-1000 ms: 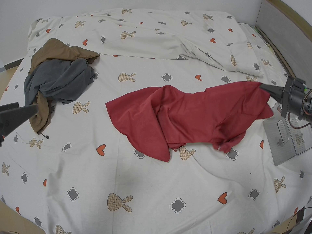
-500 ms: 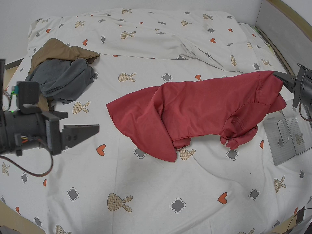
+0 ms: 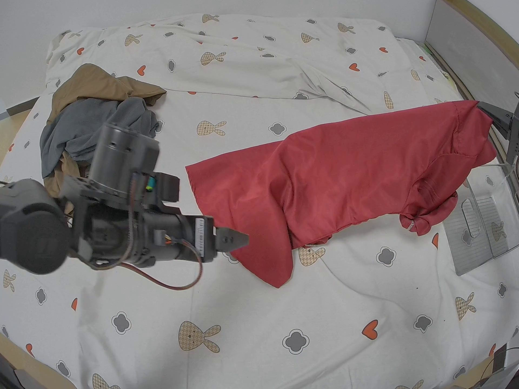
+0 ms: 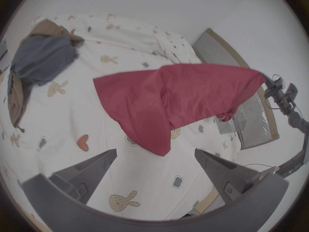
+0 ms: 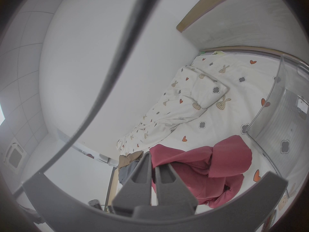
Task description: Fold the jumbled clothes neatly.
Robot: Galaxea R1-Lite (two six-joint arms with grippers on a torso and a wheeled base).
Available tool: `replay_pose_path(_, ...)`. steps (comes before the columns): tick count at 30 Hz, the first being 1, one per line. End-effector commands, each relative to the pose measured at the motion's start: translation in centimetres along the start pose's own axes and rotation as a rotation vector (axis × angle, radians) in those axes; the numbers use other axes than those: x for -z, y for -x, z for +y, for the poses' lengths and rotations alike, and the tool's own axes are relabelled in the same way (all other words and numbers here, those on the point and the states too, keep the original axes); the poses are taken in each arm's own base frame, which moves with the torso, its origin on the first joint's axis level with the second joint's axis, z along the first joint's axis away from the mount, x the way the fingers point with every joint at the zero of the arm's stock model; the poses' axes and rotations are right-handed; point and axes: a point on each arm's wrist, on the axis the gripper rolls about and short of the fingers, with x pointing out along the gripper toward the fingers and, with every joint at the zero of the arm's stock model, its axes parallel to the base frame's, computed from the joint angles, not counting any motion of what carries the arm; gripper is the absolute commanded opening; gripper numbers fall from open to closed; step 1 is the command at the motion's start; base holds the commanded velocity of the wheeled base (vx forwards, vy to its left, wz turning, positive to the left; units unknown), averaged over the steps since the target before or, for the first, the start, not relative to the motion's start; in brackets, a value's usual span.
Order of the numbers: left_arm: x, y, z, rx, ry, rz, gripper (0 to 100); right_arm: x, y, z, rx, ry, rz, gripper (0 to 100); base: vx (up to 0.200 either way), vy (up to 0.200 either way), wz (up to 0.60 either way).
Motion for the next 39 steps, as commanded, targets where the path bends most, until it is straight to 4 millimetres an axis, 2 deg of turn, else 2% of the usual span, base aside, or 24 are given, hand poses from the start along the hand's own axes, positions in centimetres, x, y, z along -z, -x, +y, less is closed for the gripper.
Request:
replay_pose_path(1, 1.8, -6.2, -1.5, -0.032, -0.051, 0.119, 100, 0.6, 0.4, 0.2, -0.033, -0.004, 0.046, 0, 0.0, 0.0, 0.0)
replay_pose_path(4, 2.2, -6.8, -2.2, -0.08, -0.14, 0.109, 100, 1.2, 0.1, 0.1, -0.05, -0.014, 0.083, 0, 0.0, 0.0, 0.0)
replay_pose_path(5, 2.8, -7.8, -3.5, -0.133, -0.237, 0.104, 100, 1.4, -0.2, 0.3, -0.058, -0.018, 0.096, 0, 0.0, 0.0, 0.0)
replay_pose_path(8, 3.2, -8.7, -5.3, -0.182, -0.33, 0.082, 100, 0.6, -0.1, 0.6, -0.061, -0.007, 0.067, 0, 0.0, 0.0, 0.0)
replay_pose_path(9, 3.2, -8.7, -5.3, -0.182, -0.33, 0.082, 100, 0.6, -0.1, 0.6, -0.061, -0.007, 0.067, 0, 0.0, 0.0, 0.0)
replay_pose_path(10, 3.2, -9.4, -6.3, -0.176, -0.386, 0.077, 100, -0.4, 0.3, 0.7, -0.051, -0.005, 0.028, 0, 0.0, 0.0, 0.0)
replay_pose_path(13, 2.9, -10.7, -7.2, -0.164, -0.417, 0.069, 100, -2.0, 1.1, 0.7, -0.024, -0.031, -0.043, 0, 0.0, 0.0, 0.0)
replay_pose_path(16, 2.6, -11.8, -7.8, -0.156, -0.42, 0.058, 100, -3.0, 1.8, 0.7, 0.004, -0.038, -0.082, 0, 0.0, 0.0, 0.0)
replay_pose_path(22, 2.8, -13.3, -8.7, -0.218, -0.481, 0.038, 100, -3.1, 1.7, 0.8, 0.006, -0.046, -0.079, 0, 0.0, 0.0, 0.0)
replay_pose_path(27, 3.2, -13.4, -10.0, -0.253, -0.563, 0.017, 100, -3.0, 1.6, 0.9, 0.003, -0.058, -0.073, 0, 0.0, 0.0, 0.0)
replay_pose_path(30, 3.2, -13.4, -10.0, -0.253, -0.563, 0.017, 100, -3.0, 1.6, 0.9, 0.003, -0.058, -0.073, 0, 0.0, 0.0, 0.0)
replay_pose_path(31, 3.5, -13.8, -10.9, -0.257, -0.626, -0.011, 100, -2.8, 1.6, 0.8, 0.002, -0.062, -0.065, 0, 0.0, 0.0, 0.0)
replay_pose_path(32, 3.6, -14.0, -11.0, -0.271, -0.64, -0.022, 100, -2.7, 1.5, 0.8, 0.0, -0.064, -0.06, 0, 0.0, 0.0, 0.0)
replay_pose_path(39, 5.3, -15.7, -10.8, -0.324, -0.758, -0.015, 100, -2.3, 1.3, 0.9, -0.01, -0.069, -0.041, 0, 0.0, 0.0, 0.0)
